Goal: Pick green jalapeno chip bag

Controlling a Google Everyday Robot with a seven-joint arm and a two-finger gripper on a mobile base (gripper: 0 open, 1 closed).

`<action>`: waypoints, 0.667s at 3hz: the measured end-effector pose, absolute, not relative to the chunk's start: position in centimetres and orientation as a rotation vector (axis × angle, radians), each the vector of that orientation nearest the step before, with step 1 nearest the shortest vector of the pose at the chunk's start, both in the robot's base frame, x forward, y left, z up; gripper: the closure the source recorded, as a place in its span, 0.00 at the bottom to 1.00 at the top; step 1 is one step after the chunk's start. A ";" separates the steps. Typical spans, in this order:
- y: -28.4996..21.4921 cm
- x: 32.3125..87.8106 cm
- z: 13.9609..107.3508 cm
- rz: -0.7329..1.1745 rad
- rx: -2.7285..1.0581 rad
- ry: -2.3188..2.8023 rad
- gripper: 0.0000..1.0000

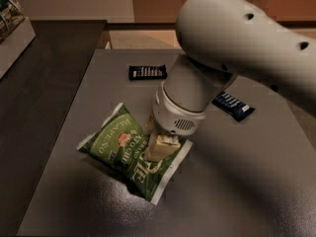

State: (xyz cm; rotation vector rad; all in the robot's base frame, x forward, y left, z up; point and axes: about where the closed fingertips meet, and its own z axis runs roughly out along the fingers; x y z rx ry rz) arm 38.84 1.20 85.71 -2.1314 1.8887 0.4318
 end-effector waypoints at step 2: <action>1.5 38.9 89.2 0.419 -2.134 1.824 1.00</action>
Offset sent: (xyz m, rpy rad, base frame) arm 0.0035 0.0038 0.0553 0.0443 -0.0557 0.0394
